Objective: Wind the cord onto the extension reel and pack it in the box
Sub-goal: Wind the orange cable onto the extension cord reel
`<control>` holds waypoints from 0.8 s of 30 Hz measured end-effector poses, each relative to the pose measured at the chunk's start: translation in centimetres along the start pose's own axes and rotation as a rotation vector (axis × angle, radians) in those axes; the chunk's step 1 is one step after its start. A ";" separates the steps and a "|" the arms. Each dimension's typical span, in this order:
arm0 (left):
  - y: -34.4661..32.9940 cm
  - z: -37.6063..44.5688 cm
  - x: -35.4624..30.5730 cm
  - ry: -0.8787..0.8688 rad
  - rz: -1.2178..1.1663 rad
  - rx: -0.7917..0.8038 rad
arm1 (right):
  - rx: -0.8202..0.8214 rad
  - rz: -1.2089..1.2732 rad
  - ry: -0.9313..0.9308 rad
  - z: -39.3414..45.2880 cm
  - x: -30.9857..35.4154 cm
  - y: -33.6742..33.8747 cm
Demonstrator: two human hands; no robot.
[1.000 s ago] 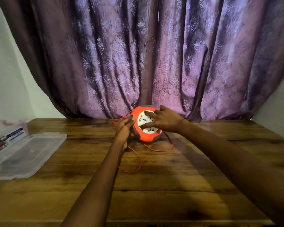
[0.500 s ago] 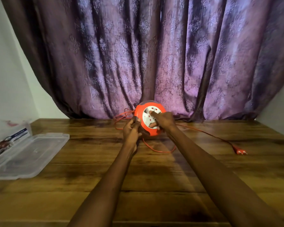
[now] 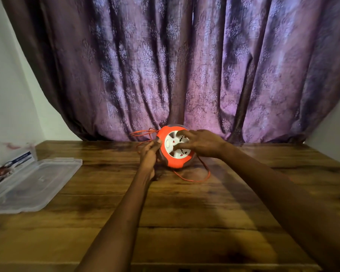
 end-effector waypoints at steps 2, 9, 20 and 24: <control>-0.3 -0.3 -0.2 0.002 0.030 0.052 | 0.052 -0.070 0.091 -0.2 0.6 0.1; -1.4 -1.3 -0.6 -0.009 0.019 0.123 | 0.028 -0.181 -0.051 -0.6 0.6 -0.5; -1.9 -1.8 0.0 -0.041 0.017 0.113 | 0.178 0.694 -1.159 -0.5 0.5 -1.4; -2.1 -2.1 0.0 -0.057 0.031 0.120 | 0.199 1.167 -1.326 -0.6 0.0 -4.4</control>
Point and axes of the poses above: each hand's wrist, its own z-axis towards the middle knuckle, its own y-axis out of the back of the hand, x = y × z, the point moved 5 cm from there along z, towards the middle knuckle, and after that the axes turned 14 degrees about -y, right-handed, at the moved point
